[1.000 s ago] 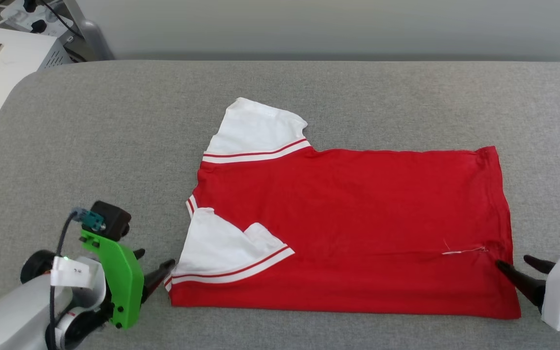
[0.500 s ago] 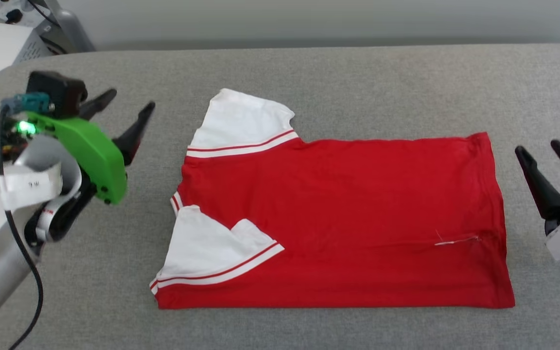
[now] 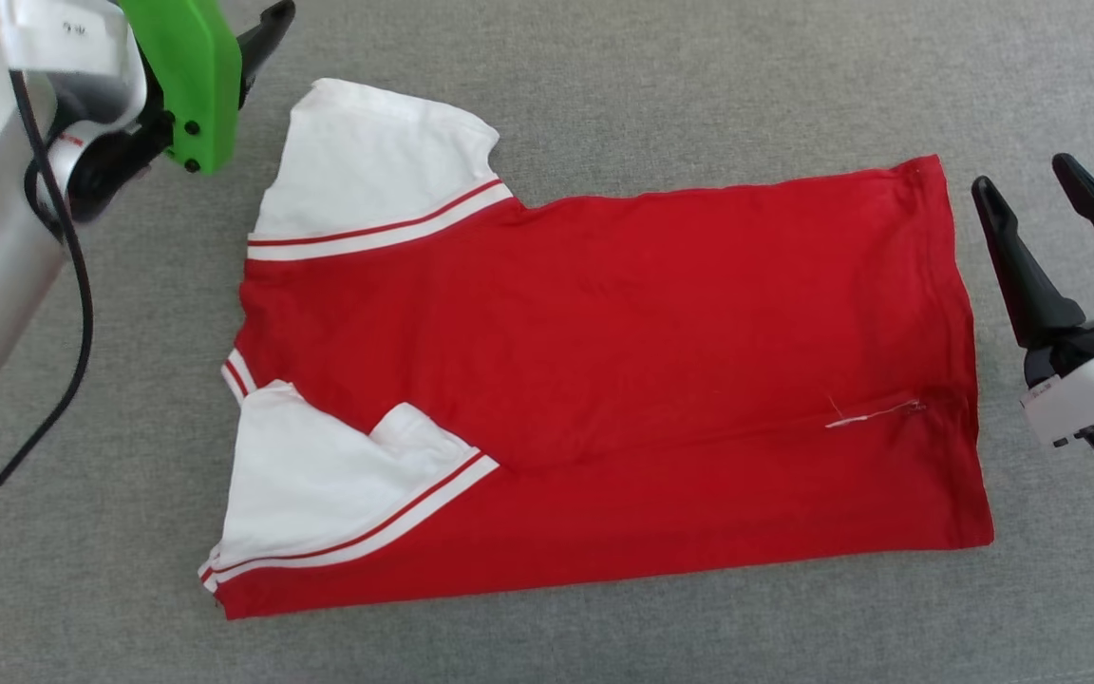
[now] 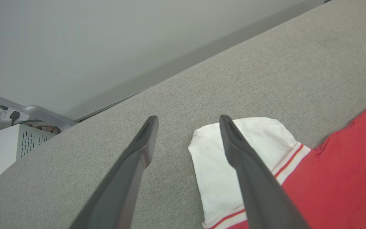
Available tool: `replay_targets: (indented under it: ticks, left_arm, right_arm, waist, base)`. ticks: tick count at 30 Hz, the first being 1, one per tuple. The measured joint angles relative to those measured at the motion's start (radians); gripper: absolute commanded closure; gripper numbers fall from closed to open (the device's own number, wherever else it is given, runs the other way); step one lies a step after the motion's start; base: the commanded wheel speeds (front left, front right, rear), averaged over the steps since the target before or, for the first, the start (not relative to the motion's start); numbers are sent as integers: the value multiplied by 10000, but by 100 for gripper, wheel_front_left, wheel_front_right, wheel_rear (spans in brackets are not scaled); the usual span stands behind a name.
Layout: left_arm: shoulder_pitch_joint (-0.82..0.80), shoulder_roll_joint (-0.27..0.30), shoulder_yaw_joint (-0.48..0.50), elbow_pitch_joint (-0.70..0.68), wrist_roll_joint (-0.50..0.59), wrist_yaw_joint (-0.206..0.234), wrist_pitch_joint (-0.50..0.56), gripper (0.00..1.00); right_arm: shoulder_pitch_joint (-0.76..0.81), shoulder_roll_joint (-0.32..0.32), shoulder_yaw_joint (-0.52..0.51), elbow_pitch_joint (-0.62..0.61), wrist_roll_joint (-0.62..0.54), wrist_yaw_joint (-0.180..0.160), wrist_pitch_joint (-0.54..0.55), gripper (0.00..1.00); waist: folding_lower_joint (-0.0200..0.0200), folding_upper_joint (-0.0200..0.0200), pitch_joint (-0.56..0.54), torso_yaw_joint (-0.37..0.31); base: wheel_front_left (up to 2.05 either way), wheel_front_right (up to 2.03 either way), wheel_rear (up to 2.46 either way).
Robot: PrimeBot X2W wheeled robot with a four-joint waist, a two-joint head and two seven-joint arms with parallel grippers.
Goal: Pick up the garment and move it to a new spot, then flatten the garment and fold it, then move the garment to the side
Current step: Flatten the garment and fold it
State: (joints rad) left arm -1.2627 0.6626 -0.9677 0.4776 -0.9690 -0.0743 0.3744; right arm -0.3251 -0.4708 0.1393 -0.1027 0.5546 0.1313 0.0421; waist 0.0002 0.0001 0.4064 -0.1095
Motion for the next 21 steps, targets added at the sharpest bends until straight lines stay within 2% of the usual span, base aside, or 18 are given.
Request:
replay_targets:
  ticks: [5, 8, 14, 18, 19, 20, 21]
  left_arm:
    - [-888, -282, -506, 1164, -347, -295, 2451, 0]
    - [-1183, -430, -617, 1582, -736, -376, 3313, 0]
    - [-1396, -652, -1080, 2050, -690, -453, 3891, 0]
    - [-1579, -579, -1225, 2109, -713, -493, 4054, 0]
    - [-1589, -552, -1243, 2104, -711, -508, 4054, 39]
    - [-1589, -529, -1287, 2084, -723, -527, 3994, 100]
    - [-1580, -541, -1329, 2059, -725, -533, 3912, 100]
  right_arm:
    - [-392, 117, 267, -128, -6, 0, 201, 0]
    - [-568, 119, 364, -107, -4, 0, 251, 0]
    - [-776, 117, 596, 153, 46, 0, 159, 0]
    - [-866, 71, 650, 357, 148, 0, 61, 0]
    - [-895, 48, 625, 389, 184, 0, 50, 0]
    - [-927, -15, 573, 451, 240, 0, -21, 0]
    - [-945, -48, 539, 477, 257, 0, -40, 0]
  waist:
    - [1, 0, 714, -333]
    - [1, 0, 1096, -513]
    - [1, 0, 1721, -823]
    - [0, 0, 1912, -980]
    - [-1, 0, 1921, -996]
    - [-1, 0, 1898, -984]
    - [-1, 0, 1869, -966]
  base:
    - [0, 0, 0]
    - [0, 0, 0]
    - [0, 0, 0]
    - [0, 0, 0]
    - [0, 0, 0]
    - [0, 0, 0]
    - [0, 0, 0]
